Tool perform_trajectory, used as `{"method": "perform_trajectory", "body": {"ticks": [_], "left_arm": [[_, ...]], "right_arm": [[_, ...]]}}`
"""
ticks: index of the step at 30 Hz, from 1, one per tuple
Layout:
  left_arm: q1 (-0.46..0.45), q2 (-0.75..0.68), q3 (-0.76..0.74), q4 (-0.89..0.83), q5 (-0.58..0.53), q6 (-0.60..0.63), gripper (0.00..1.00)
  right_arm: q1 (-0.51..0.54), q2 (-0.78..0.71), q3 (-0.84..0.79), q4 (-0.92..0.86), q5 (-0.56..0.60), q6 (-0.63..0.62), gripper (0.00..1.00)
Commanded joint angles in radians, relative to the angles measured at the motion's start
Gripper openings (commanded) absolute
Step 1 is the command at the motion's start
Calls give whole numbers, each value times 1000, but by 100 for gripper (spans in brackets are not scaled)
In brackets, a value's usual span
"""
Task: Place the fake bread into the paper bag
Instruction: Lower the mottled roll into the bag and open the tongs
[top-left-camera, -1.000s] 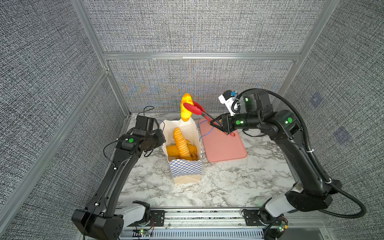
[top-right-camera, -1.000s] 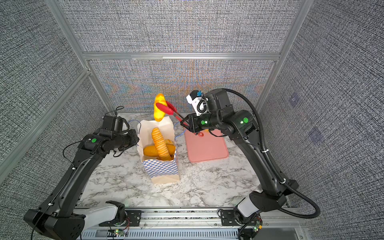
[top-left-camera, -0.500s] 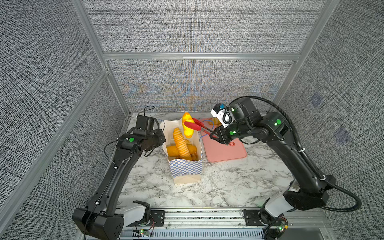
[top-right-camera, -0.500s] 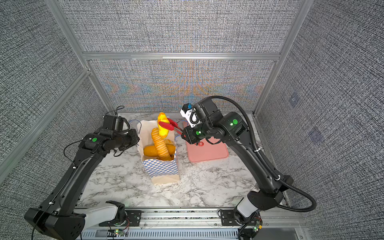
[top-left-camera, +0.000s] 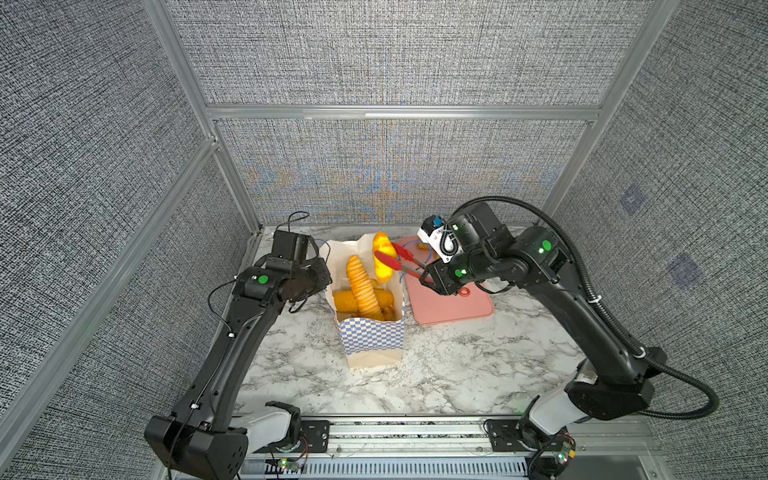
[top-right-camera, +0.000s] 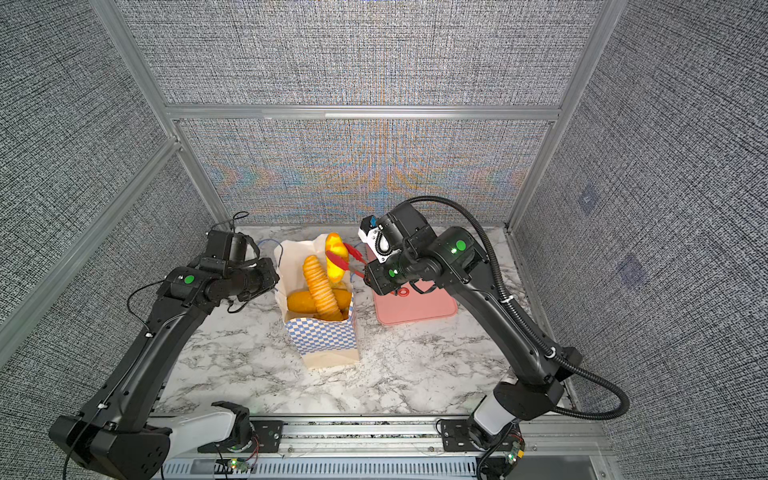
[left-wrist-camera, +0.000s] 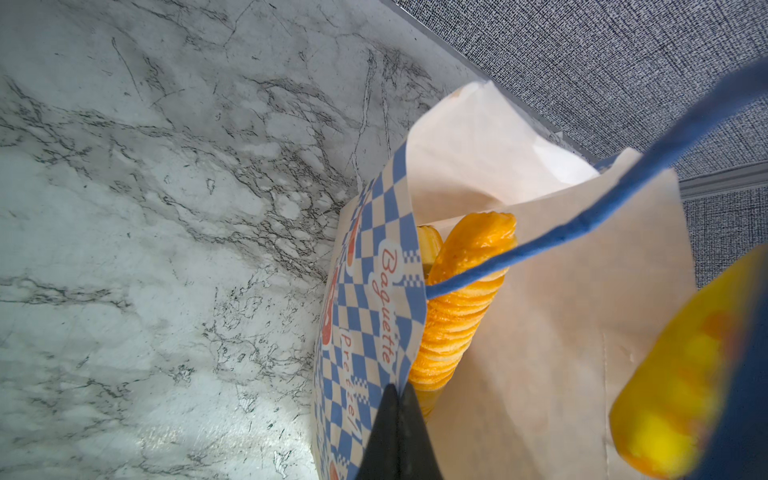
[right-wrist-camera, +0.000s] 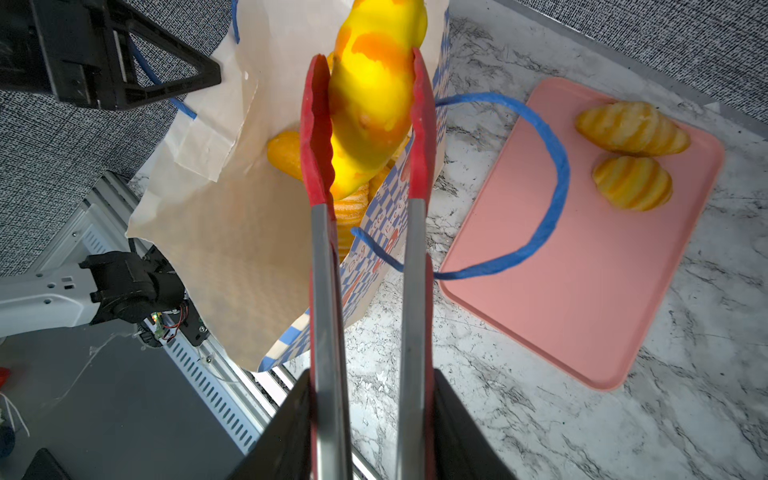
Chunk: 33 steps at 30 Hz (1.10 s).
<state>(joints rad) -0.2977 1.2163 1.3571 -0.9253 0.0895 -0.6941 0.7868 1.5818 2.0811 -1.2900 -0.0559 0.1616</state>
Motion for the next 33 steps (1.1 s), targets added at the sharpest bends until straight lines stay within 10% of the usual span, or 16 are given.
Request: {"method": "perform_trajectory", "body": {"ticks": [1, 33], "left_arm": [[0, 3, 4, 9, 6, -5, 2], [0, 5, 8, 8, 7, -7, 12]], "right_arm": [[2, -2, 1, 18, 12, -8, 46], [-43, 41, 128, 102, 14, 44, 51]]}}
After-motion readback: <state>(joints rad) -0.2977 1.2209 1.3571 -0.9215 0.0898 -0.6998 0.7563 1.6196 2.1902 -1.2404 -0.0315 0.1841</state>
